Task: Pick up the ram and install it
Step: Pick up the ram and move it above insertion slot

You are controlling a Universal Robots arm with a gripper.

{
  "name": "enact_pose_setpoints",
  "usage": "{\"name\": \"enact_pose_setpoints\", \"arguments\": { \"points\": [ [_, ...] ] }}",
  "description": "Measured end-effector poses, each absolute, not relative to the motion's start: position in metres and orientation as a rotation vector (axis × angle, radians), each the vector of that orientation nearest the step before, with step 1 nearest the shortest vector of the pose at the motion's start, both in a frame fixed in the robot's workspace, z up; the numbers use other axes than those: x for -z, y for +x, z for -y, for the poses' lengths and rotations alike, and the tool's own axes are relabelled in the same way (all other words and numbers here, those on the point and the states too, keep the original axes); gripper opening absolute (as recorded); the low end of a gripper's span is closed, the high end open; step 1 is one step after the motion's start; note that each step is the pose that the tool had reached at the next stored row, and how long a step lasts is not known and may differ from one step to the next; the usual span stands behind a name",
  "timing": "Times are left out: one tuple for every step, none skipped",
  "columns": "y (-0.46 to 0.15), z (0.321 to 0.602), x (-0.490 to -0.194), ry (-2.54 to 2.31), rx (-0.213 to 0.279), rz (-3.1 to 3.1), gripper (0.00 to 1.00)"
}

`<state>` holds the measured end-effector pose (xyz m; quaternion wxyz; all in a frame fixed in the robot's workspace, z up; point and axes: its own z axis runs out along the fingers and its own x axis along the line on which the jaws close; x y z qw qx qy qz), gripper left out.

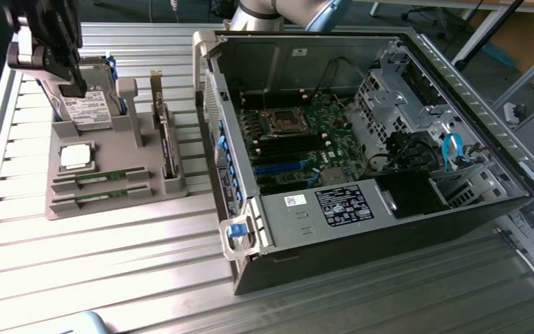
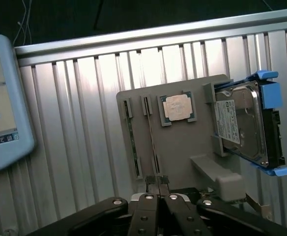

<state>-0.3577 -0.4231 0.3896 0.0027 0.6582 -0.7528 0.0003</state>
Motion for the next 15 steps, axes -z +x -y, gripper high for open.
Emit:
{"name": "enact_pose_setpoints", "arguments": {
  "points": [
    [-0.3577, 0.4231, -0.3895, 2.06, 0.009, 2.356, 0.1],
    [-0.3577, 0.4231, -0.3894, 2.055, 0.018, 2.35, 0.1],
    [-0.3577, 0.4231, -0.3894, 2.051, 0.026, 2.346, 0.1],
    [-0.3577, 0.4231, -0.3893, 2.048, 0.033, 2.342, 0.1],
    [-0.3577, 0.4231, -0.3892, 2.044, 0.04, 2.338, 0.1],
    [-0.3577, 0.4231, -0.3892, 2.041, 0.047, 2.334, 0.1],
    [-0.3577, 0.4231, -0.3892, 2.039, 0.051, 2.332, 0.1],
    [-0.3577, 0.4231, -0.3892, 2.036, 0.058, 2.328, 0.1],
    [-0.3577, 0.4231, -0.3891, 2.033, 0.063, 2.325, 0.1],
    [-0.3577, 0.4231, -0.3891, 2.029, 0.07, 2.321, 0.1],
    [-0.3577, 0.4231, -0.389, 2.026, 0.076, 2.317, 0.1],
    [-0.3577, 0.4231, -0.389, 2.022, 0.084, 2.312, 0.1],
    [-0.3577, 0.4231, -0.3889, 2.017, 0.093, 2.307, 0.1],
    [-0.3578, 0.4231, -0.3888, 2.016, 0.095, 2.306, 0.1],
    [-0.3578, 0.4231, -0.3889, 2.016, 0.095, 2.306, 0.1]
  ]
}}
